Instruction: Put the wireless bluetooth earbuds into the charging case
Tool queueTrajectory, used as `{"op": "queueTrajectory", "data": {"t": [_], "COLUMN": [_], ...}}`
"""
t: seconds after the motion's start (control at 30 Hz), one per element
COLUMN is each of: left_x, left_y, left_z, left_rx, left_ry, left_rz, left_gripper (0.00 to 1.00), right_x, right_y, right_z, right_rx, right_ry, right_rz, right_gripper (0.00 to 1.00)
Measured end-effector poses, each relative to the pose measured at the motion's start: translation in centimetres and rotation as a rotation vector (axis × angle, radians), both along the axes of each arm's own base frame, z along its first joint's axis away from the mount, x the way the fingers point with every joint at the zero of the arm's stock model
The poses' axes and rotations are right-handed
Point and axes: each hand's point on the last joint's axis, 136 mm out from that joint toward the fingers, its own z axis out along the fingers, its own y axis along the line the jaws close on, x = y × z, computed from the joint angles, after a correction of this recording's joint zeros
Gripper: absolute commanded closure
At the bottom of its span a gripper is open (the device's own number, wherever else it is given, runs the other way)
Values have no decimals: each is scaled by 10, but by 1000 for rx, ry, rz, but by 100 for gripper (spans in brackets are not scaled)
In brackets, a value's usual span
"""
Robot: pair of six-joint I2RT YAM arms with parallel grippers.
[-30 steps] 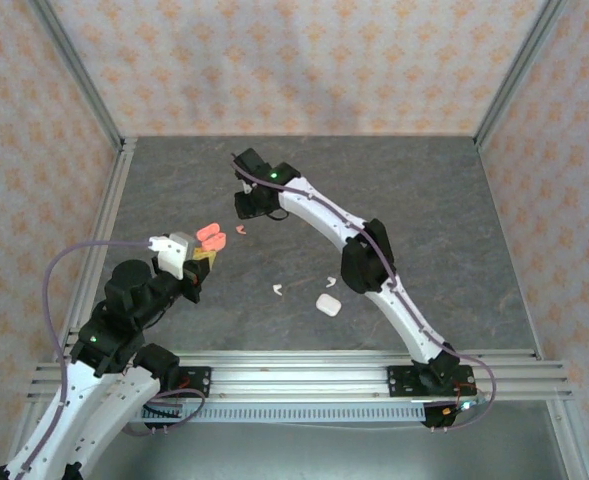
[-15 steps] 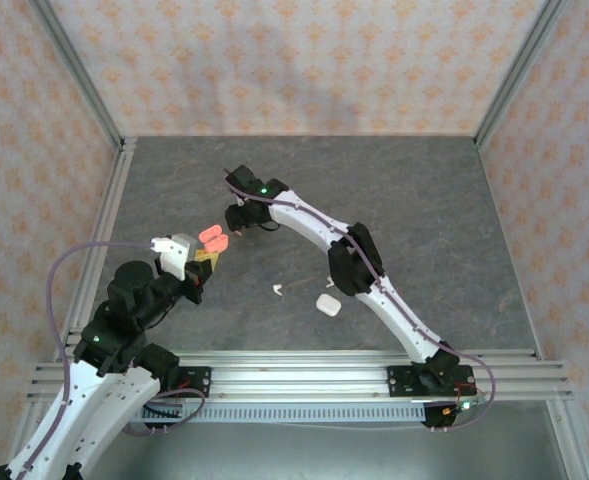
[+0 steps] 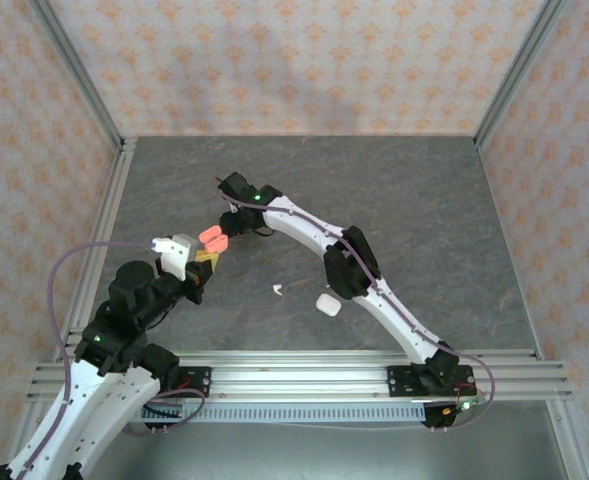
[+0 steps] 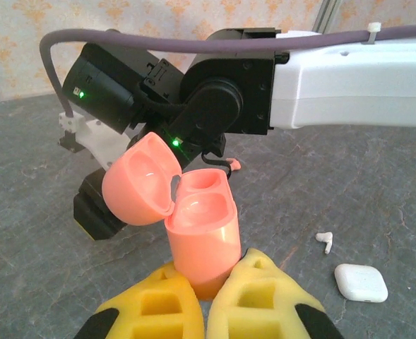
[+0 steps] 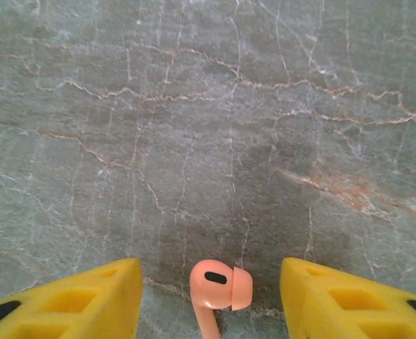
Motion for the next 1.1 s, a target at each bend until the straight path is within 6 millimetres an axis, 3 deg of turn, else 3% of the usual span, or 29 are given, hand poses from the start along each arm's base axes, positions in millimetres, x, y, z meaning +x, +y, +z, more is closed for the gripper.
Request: {"op": "queueTrajectory", "data": {"t": [0.27, 0.63, 0.8, 0.93, 1.1], "left_x": [0, -2, -1, 1, 3], "left_y": [0, -2, -7, -8, -9], "left_z": [0, 1, -5, -2, 6], "left_rx": [0, -13, -35, -55, -100], "left_ry": [0, -23, -30, -37, -78], "left_rz": [0, -12, -37, -33, -27], "left_gripper": [100, 100, 100, 100, 100], "right_x": [3, 2, -3, -4, -9], "right_y": [-4, -16, -59, -99, -137], "right_z": [-2, -2, 2, 17, 63], "right_rx": [-21, -44, -104, -107, -16], "right_ry": [-13, 5, 41, 42, -57], "right_rz": [-1, -57, -166, -266, -365], "right_gripper": [70, 76, 78, 78, 79]}}
